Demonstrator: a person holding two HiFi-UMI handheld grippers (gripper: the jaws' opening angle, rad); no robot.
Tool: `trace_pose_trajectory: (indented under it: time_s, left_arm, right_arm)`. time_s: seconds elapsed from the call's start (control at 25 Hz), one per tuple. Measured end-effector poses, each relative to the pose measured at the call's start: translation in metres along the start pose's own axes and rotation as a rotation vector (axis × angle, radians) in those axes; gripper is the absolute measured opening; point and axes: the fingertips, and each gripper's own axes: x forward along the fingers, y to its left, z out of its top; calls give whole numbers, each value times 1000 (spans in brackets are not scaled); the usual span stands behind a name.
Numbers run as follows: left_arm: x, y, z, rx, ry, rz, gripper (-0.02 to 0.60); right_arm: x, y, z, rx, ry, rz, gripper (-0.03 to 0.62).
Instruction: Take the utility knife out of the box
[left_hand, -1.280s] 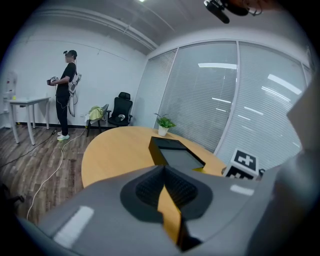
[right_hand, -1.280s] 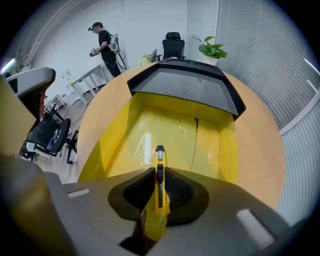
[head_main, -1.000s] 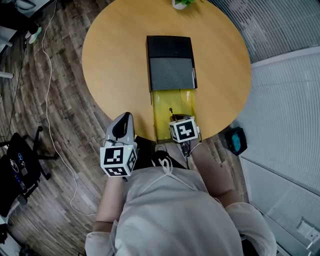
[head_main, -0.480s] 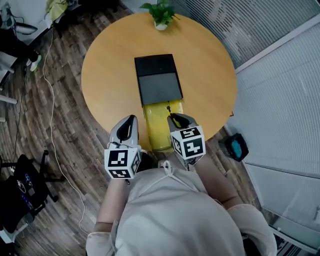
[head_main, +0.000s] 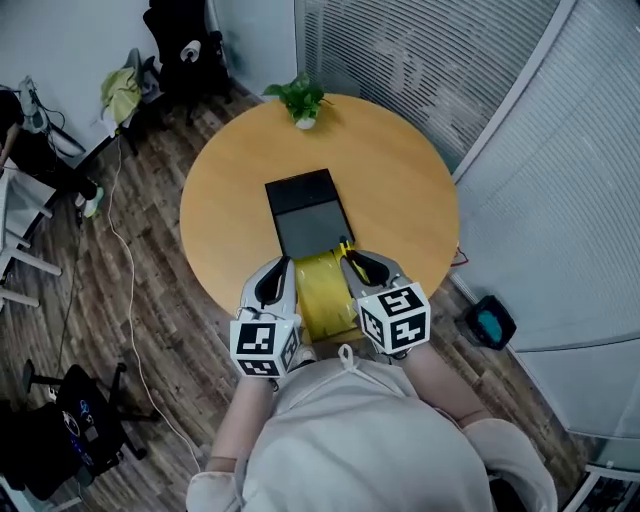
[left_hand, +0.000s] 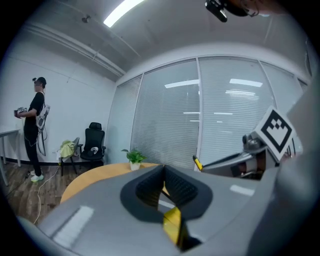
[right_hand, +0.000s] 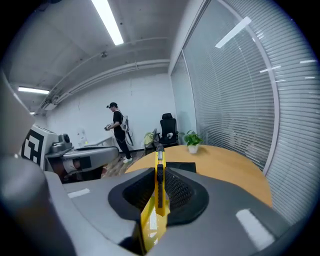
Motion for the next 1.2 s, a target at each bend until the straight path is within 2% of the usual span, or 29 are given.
trace_pose_trajectory:
  time_s: [0.44,1.2]
  left_arm:
    - [-8,-15,34,-17,-57,-3,6]
    - [-1,-27,27,-18,-39,5,6]
  right_arm:
    - [-32,-3,36,-14,-141,17,60]
    - [-23,-9,21,-7,-99,46,60]
